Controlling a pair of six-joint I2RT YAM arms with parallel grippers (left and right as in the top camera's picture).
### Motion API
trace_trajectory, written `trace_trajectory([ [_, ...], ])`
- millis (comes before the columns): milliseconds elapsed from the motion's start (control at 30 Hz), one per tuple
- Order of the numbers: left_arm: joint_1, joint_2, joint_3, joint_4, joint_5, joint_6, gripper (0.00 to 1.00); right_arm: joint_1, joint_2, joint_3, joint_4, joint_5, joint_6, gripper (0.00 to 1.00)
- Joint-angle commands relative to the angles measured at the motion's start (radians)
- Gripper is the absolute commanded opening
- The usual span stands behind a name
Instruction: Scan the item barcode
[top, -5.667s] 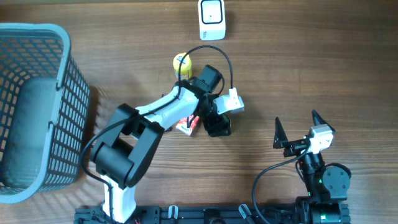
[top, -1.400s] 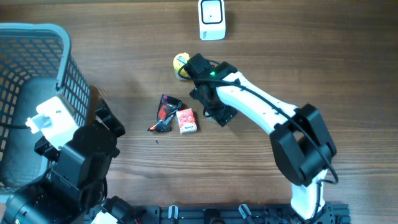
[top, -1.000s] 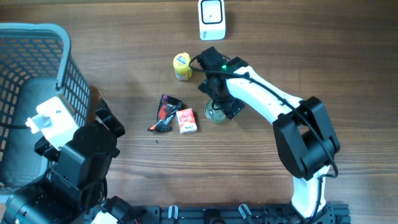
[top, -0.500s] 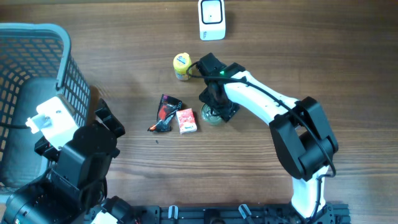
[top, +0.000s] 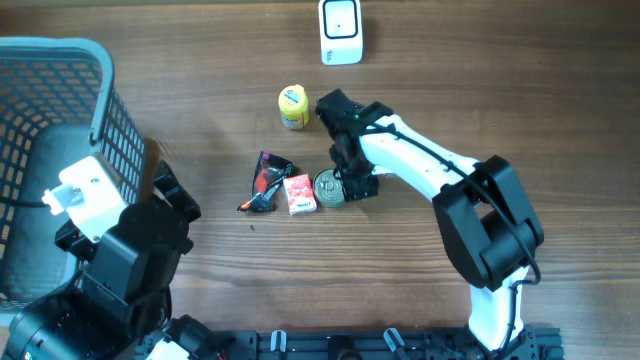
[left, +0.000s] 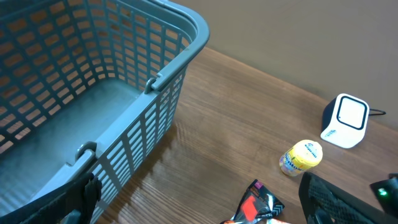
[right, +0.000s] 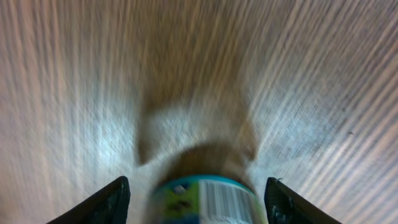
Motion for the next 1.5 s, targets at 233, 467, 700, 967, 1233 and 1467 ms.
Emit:
trace_trajectory([
  [233,0.000,-0.002,-0.008,-0.008,0.002,-0.017,1.00,-0.169,0.008,-0.004,0.103,0.122,-0.238,1.00],
  [467,0.000,-0.002,-0.008,-0.008,0.002,-0.017,1.00,-0.272,-0.184,0.025,0.175,0.098,-1.569,1.00],
  [700,0.000,0.001,-0.009,-0.008,0.020,-0.017,1.00,-0.254,-0.186,0.023,-0.041,-0.421,-2.567,0.97],
  [967,0.000,0.001,-0.009,-0.008,0.021,-0.017,1.00,-0.135,-0.172,-0.008,-0.107,-0.492,-2.739,0.96],
  [1233,0.000,0.001,-0.009,-0.023,0.021,-0.017,1.00,-0.024,-0.011,-0.035,0.026,-0.164,-2.561,0.97],
  [1467,0.000,0.001,-0.008,-0.023,0.021,-0.017,1.00,0.018,0.053,-0.036,0.047,-0.102,-2.504,1.00],
])
